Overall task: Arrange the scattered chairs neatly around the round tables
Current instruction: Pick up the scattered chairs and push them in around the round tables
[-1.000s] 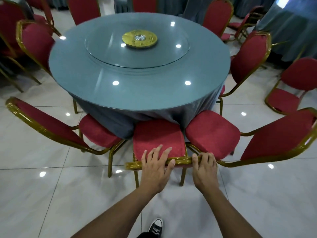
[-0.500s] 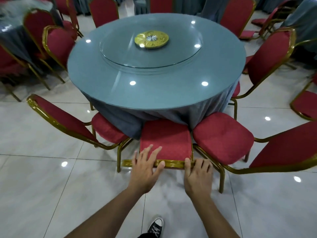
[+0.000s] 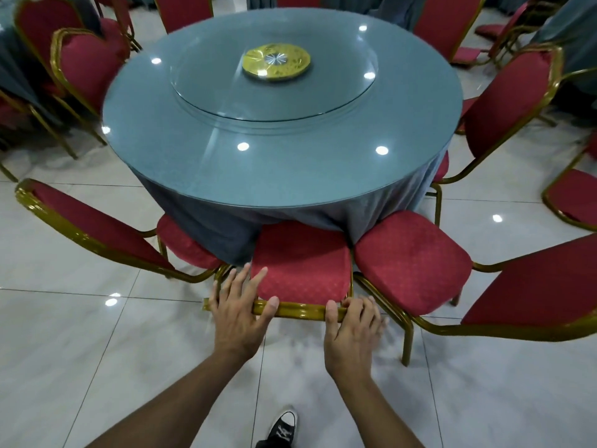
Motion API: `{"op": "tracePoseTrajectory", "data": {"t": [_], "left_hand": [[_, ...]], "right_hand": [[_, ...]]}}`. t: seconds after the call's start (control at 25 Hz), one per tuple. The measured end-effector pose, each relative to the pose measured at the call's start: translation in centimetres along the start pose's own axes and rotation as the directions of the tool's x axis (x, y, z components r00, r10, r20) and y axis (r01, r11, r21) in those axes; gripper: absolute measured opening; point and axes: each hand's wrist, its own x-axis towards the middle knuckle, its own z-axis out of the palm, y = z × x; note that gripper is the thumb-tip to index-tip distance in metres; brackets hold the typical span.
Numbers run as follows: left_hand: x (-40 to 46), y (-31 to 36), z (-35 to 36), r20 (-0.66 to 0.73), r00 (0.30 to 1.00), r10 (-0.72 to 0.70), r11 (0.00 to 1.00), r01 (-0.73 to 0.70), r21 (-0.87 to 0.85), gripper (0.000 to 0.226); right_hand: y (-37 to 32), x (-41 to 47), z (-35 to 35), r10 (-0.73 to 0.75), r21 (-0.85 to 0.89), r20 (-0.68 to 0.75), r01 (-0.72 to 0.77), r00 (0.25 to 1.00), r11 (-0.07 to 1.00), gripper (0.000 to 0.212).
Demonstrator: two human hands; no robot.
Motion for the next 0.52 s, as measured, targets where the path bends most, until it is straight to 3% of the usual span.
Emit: {"op": "tracePoseTrajectory", "data": {"t": [0.08, 0.32, 0.4, 0.52], "left_hand": [[1.8, 1.3, 0.0, -0.004, 1.000, -0.024, 1.000, 0.024, 0.009, 0.072], [4.0, 0.9, -1.7, 0.227, 0.974, -0.009, 0.999, 0.019, -0.040, 0.083], [3.9, 1.5, -2.0, 0.225, 0.974, -0.034, 0.999, 0.041, -0.024, 0.082], [3.5, 3.2, -2.0, 0.189, 0.980, -0.060, 0.998, 0.062, -0.007, 0.070]], "right_hand": [[-0.2, 2.2, -0.5, -0.008, -0.035, 0.042, 0.010, 0.999, 0.999, 0.053], [-0.4, 4.9, -1.4, -0.028, -0.175, 0.270, 0.078, 0.962, 0.981, 0.060], [0.2, 5.1, -2.0, -0.075, -0.182, 0.322, 0.139, 0.944, 0.973, 0.064], [1.2, 5.6, -3.3, -0.066, -0.081, 0.386, 0.104, 0.920, 0.991, 0.058]]}}
